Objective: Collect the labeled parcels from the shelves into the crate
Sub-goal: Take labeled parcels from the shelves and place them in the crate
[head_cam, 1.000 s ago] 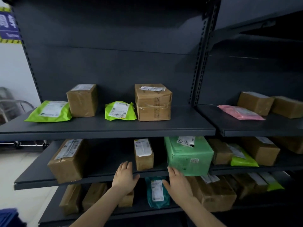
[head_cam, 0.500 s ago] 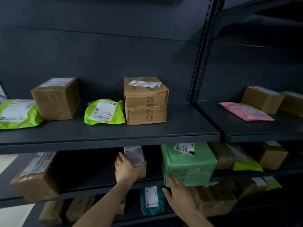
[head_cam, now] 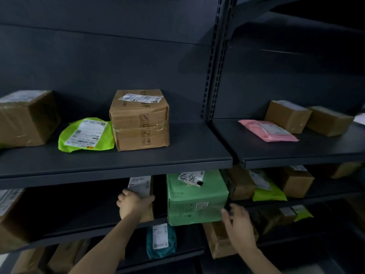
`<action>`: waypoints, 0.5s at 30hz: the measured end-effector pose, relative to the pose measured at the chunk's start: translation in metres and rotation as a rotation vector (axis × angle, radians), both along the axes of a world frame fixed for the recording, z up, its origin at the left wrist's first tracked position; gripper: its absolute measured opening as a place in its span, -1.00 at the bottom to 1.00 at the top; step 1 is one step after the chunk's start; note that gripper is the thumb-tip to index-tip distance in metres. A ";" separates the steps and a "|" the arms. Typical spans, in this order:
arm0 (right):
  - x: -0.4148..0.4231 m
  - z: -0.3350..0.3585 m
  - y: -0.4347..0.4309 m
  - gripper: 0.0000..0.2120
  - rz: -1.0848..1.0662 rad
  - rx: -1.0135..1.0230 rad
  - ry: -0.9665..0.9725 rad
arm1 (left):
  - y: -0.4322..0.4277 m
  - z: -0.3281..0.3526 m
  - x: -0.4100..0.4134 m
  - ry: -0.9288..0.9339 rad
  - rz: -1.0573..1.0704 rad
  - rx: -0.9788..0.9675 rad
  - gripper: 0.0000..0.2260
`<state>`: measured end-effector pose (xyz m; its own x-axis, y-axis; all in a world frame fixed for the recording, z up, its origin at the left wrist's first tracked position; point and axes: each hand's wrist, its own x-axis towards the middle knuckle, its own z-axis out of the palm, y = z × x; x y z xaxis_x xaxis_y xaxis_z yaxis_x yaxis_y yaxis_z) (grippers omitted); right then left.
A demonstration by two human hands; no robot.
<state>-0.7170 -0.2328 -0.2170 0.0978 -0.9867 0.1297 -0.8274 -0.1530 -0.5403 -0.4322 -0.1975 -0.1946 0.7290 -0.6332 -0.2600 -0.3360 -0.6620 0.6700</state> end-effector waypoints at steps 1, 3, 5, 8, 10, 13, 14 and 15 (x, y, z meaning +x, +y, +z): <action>0.000 0.006 -0.004 -0.53 -0.008 0.011 -0.053 | 0.003 -0.001 -0.006 -0.005 -0.007 -0.025 -0.10; 0.003 0.013 -0.017 -0.39 0.027 0.051 -0.138 | 0.008 -0.002 -0.020 -0.041 -0.021 -0.061 -0.11; 0.010 0.018 -0.032 -0.21 0.056 0.132 -0.210 | 0.012 -0.002 -0.032 -0.072 -0.032 -0.093 -0.13; 0.022 0.028 -0.050 -0.23 0.059 0.274 -0.392 | 0.015 -0.001 -0.044 -0.049 -0.001 -0.137 -0.19; 0.026 0.034 -0.053 -0.49 0.064 0.367 -0.527 | 0.017 -0.001 -0.047 -0.031 0.036 -0.154 -0.18; 0.028 0.035 -0.048 -0.53 0.090 0.414 -0.608 | 0.024 -0.002 -0.045 -0.009 0.090 -0.188 -0.17; 0.028 0.036 -0.042 -0.51 0.110 0.413 -0.600 | 0.027 -0.003 -0.043 -0.008 0.104 -0.196 -0.17; 0.029 0.034 -0.037 -0.48 0.123 0.413 -0.587 | 0.032 -0.004 -0.041 -0.012 0.115 -0.201 -0.17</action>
<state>-0.6876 -0.2701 -0.1832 0.2400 -0.9529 -0.1853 -0.3736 0.0855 -0.9236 -0.4736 -0.1659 -0.1988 0.8017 -0.5838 -0.1282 -0.2747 -0.5503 0.7885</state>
